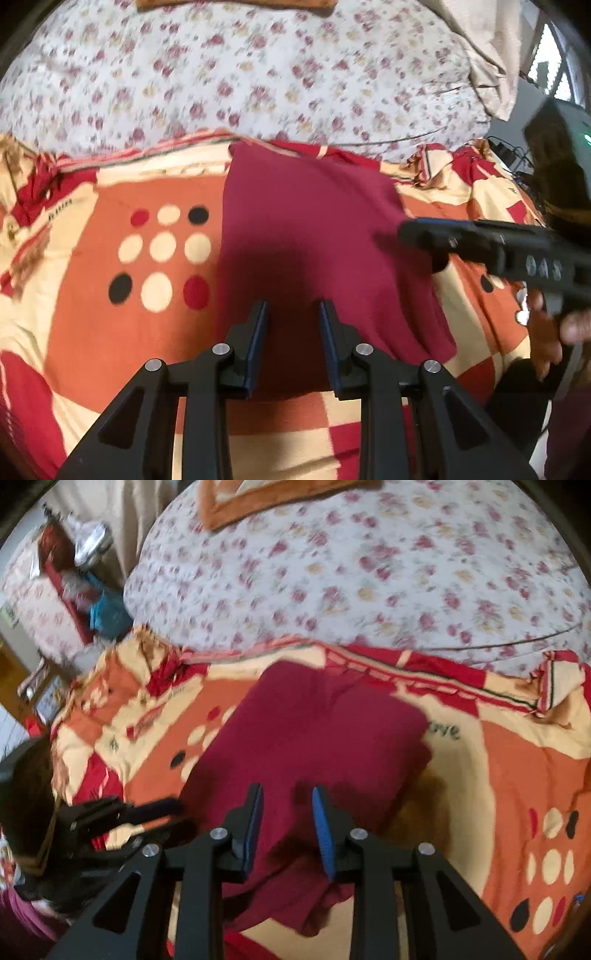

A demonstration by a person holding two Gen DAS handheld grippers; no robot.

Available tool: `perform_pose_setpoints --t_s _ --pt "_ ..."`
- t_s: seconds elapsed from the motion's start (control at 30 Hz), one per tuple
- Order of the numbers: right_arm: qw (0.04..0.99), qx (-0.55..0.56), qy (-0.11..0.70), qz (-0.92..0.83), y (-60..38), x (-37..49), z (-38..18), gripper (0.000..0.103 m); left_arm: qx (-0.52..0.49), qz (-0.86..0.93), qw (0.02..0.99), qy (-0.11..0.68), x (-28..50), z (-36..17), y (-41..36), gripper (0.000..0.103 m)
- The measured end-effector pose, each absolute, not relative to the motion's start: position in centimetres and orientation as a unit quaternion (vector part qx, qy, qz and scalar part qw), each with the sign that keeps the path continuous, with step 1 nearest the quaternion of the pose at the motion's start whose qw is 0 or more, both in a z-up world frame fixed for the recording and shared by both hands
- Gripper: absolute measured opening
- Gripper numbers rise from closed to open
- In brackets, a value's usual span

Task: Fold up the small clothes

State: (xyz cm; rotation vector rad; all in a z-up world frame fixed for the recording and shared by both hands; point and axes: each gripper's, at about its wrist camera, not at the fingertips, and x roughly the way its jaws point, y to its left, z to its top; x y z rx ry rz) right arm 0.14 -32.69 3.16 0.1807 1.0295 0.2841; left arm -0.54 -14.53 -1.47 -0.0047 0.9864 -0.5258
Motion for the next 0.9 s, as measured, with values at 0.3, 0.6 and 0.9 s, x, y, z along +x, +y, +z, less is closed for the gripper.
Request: perform_pose_setpoints --t_s 0.3,0.6,0.9 --pt "0.856 0.020 0.509 0.094 -33.2 -2.0 -0.4 0.024 0.007 -0.245 0.847 0.472 -1.0 -3.1 -15.1 0.006" --pt "0.862 0.150 0.481 0.060 -38.3 -1.9 1.5 0.057 -0.027 -0.259 0.847 0.464 -1.9 -1.8 -14.8 0.007" --pt "0.843 0.214 0.492 0.038 -39.9 2.6 -1.4 0.057 -0.036 -0.333 0.832 0.442 -3.3 -0.1 -18.1 0.007"
